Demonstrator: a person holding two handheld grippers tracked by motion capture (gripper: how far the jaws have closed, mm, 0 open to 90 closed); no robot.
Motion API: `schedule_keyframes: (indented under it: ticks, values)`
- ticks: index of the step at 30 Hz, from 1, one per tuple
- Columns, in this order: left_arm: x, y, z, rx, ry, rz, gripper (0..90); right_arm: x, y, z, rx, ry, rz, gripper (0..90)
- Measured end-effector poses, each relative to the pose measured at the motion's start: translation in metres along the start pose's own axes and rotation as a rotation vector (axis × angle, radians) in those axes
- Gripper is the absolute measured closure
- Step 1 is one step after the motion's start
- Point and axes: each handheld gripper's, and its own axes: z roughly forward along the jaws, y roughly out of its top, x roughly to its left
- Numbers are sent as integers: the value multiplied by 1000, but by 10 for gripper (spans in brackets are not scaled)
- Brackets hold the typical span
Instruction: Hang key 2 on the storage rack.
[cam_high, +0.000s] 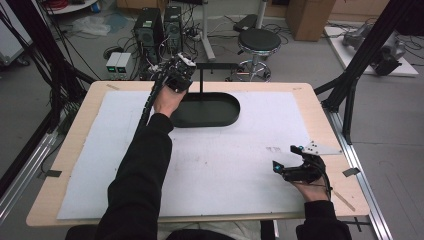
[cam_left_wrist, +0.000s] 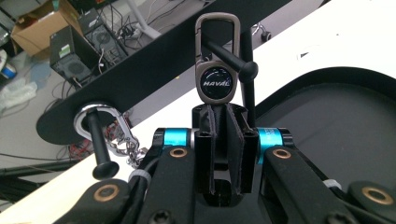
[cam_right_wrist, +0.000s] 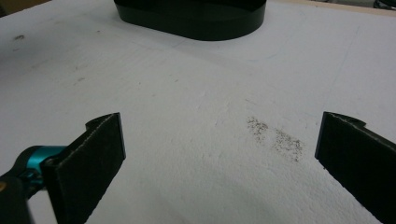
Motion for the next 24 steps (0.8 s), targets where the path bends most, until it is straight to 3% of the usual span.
schedule_keyframes:
  ticks: [1, 2, 4, 8, 15, 18, 21, 24]
  values:
    - [0, -1, 1, 10, -19, -7, 790, 1, 0, 0, 3, 1, 2, 8]
    - [0, -2, 1, 18, -37, -8, 714, 1, 0, 0, 3, 0, 1, 8]
    - [-3, -5, -1, -4, -72, -12, 584, 1, 0, 0, 1, -4, -1, 8]
    - [-5, -11, -4, -24, -123, -41, 423, 1, 0, -3, -13, -19, 3, 8]
    - [-8, -17, -6, -12, -209, -31, 87, 1, -1, -6, -21, -30, 7, 8]
    - [-8, -18, -8, 7, -297, -46, 16, 1, -1, -6, -20, -30, 7, 8]
    - [-8, -19, -13, -16, -340, -40, 17, 1, -1, -7, -22, -34, 3, 8]
    - [-8, -21, -18, -32, -356, -54, 17, 1, -1, -7, -26, -37, 4, 8]
